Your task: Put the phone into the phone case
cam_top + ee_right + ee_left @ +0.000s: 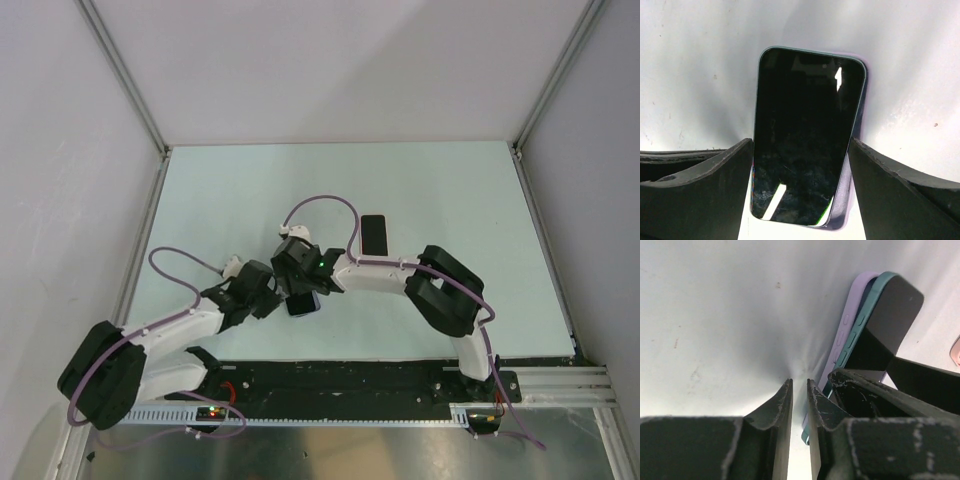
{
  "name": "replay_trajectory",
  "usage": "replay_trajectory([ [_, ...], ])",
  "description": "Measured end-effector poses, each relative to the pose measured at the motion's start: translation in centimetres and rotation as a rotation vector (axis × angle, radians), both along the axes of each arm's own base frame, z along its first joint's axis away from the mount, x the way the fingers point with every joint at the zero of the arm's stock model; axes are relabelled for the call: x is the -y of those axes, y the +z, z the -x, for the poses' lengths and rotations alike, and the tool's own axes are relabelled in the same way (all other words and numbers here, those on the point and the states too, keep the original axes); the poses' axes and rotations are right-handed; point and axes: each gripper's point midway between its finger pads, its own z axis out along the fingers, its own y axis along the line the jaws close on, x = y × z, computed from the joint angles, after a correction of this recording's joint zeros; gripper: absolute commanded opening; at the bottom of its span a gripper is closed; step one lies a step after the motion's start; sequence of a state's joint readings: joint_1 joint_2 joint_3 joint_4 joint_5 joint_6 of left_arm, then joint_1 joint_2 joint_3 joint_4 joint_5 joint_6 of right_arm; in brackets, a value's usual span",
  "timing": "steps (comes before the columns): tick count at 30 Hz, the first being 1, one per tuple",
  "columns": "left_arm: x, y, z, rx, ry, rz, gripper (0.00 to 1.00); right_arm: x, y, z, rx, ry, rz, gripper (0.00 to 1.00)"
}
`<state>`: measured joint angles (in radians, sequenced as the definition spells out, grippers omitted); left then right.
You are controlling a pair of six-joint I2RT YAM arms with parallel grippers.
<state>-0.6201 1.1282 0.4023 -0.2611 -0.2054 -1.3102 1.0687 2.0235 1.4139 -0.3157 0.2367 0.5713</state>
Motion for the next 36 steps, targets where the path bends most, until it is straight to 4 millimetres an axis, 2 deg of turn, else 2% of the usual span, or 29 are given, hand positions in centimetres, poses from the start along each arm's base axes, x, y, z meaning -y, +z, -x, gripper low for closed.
replay_trajectory([
  [8,-0.7,0.1,0.1,0.014,0.02,0.009,0.22,0.1,-0.4,0.5,0.027,0.003,0.014,0.79],
  [18,-0.7,0.1,0.2,0.013,0.01,0.007,0.22,0.8,0.9,-0.1,0.089,0.013,0.04,0.93],
  [22,-0.6,0.1,0.3,0.012,-0.007,0.003,0.19,1.0,1.7,-0.7,0.093,0.009,0.024,0.93],
  [25,-0.4,0.2,0.3,0.009,-0.025,0.009,0.15,1.4,2.3,-1.2,0.089,-0.006,0.007,0.89],
  [28,0.0,0.5,0.4,0.015,-0.051,0.009,0.11,2.7,2.8,-1.4,0.069,-0.03,-0.015,0.85],
  [32,0.9,0.9,0.6,0.021,-0.099,0.016,0.08,5.7,3.4,-1.5,0.037,-0.082,-0.042,0.78],
  [36,1.9,1.0,0.9,0.013,-0.14,0.007,0.07,7.8,3.4,-1.0,0.013,-0.112,-0.063,0.71],
])
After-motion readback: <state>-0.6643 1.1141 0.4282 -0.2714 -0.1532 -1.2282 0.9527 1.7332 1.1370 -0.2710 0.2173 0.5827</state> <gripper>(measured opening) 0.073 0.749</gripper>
